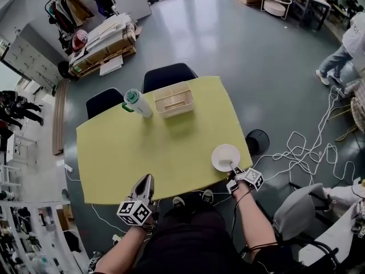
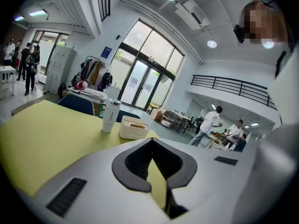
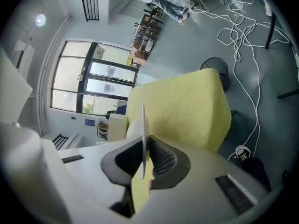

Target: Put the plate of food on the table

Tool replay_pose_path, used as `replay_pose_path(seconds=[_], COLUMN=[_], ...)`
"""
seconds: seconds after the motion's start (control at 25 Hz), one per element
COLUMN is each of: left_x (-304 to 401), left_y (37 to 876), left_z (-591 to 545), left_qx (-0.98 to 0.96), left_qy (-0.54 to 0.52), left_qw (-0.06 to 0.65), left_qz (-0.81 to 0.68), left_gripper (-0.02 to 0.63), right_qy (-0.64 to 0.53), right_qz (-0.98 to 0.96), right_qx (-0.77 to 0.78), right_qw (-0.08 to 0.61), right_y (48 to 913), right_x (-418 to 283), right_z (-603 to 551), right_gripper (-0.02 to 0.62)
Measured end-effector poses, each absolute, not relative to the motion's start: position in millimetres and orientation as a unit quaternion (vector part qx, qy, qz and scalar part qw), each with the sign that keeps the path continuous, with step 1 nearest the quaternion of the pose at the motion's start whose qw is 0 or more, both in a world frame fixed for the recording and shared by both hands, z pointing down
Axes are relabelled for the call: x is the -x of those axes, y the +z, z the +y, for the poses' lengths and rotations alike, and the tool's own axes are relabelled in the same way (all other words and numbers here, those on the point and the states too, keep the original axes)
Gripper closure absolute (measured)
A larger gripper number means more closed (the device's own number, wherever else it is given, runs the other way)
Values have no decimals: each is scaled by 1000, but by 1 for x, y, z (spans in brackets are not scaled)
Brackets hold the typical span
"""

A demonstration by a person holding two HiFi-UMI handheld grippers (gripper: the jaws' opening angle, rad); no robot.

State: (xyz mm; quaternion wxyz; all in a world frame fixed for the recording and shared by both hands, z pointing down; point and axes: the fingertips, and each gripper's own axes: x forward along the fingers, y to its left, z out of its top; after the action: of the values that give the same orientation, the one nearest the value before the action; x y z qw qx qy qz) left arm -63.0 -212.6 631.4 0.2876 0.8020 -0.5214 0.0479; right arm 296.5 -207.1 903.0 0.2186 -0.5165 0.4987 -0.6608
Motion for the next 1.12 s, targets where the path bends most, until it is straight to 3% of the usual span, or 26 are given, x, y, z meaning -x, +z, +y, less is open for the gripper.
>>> replay_pose_path(seconds=[0.6, 1.12], left_x=[43, 43], left_y=[634, 641], left_z=[-222, -226], left_qx=[-807, -803], left_qy=[43, 43], left_qw=[295, 306], left_qz=[-510, -509], left_gripper=[597, 597], right_qy=[-672, -655], right_qz=[448, 440], right_qx=[564, 602], right_qw=[172, 122], right_y=[924, 905], right_x=[-304, -310], right_z=[-208, -207], right_gripper=[563, 495])
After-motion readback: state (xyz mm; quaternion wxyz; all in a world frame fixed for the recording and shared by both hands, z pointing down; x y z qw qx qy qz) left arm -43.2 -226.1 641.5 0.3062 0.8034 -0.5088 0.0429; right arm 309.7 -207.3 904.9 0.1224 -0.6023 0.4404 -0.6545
